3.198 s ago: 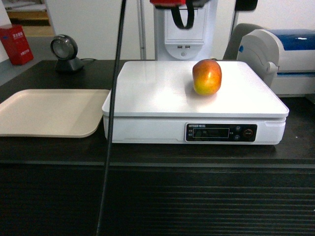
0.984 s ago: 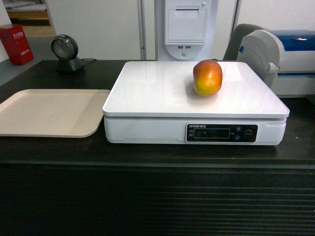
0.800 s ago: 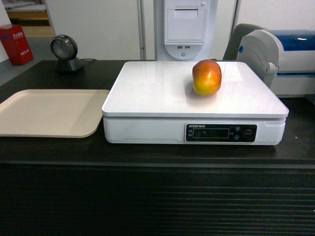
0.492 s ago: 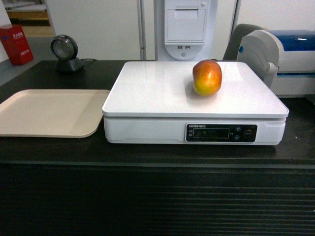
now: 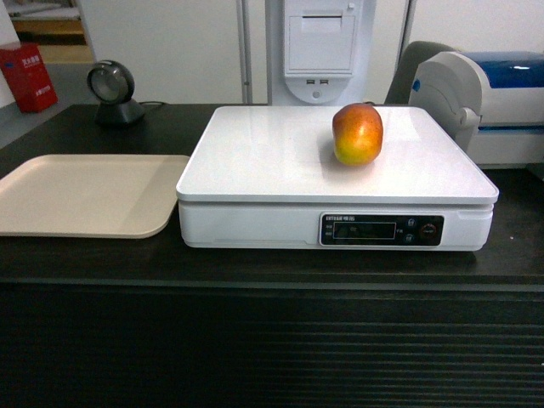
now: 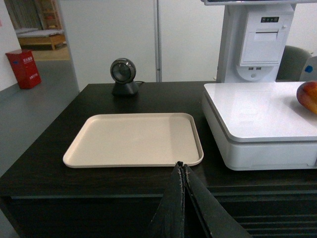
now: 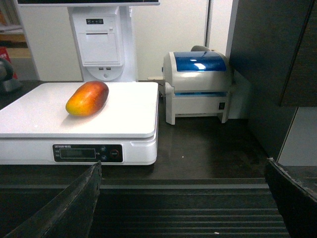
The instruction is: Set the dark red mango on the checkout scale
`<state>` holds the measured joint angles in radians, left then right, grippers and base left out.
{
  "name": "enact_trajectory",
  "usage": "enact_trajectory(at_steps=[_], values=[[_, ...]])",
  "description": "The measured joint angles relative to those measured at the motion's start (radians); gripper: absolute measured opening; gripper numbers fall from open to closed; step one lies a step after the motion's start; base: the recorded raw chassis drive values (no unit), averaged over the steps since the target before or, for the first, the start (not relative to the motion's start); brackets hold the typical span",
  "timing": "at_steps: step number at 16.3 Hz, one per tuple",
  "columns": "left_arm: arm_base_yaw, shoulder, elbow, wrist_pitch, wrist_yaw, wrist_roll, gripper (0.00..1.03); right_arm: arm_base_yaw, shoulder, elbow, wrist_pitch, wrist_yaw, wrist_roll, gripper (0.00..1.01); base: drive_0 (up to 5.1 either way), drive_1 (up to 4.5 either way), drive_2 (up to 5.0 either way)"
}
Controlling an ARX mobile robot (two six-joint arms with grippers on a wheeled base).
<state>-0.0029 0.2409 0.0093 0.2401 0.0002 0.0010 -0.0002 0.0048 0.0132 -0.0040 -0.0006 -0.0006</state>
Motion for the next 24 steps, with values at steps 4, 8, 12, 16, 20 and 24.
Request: enact_trajectory(at_steps=[4,8,12,16,20,24], values=[[0.0,-0.057,0.0,-0.056,0.0,0.0,0.02,0.0,0.0,0.0,0.0,0.0,0.0,0.98,0.0,0.0,0.0],[0.0,-0.231,0.003,-0.224,0.001,0.0,0.02,0.0,0.0,0.0,0.0,0.001,0.0,0.98,0.0,0.0,0.0],[0.0,-0.231,0.001,-0.244,0.0,0.0,0.02,0.0,0.0,0.0,0.0,0.0,0.0,0.98,0.0,0.0,0.0],[0.0,-0.231,0.001,-0.243,0.0,0.0,0.02,0.0,0.0,0.0,0.0,0.0,0.0,0.98,0.0,0.0,0.0],[0.0,-0.231,0.001,-0.243,0.0,0.0,0.22,0.0,0.0,0.0,0.0,0.0,0.0,0.98,0.0,0.0,0.0],[0.0,-0.231,0.001,-0.243,0.0,0.0,0.74,0.0,0.0,0.0,0.0,0.0,0.0,0.98,0.0,0.0,0.0]])
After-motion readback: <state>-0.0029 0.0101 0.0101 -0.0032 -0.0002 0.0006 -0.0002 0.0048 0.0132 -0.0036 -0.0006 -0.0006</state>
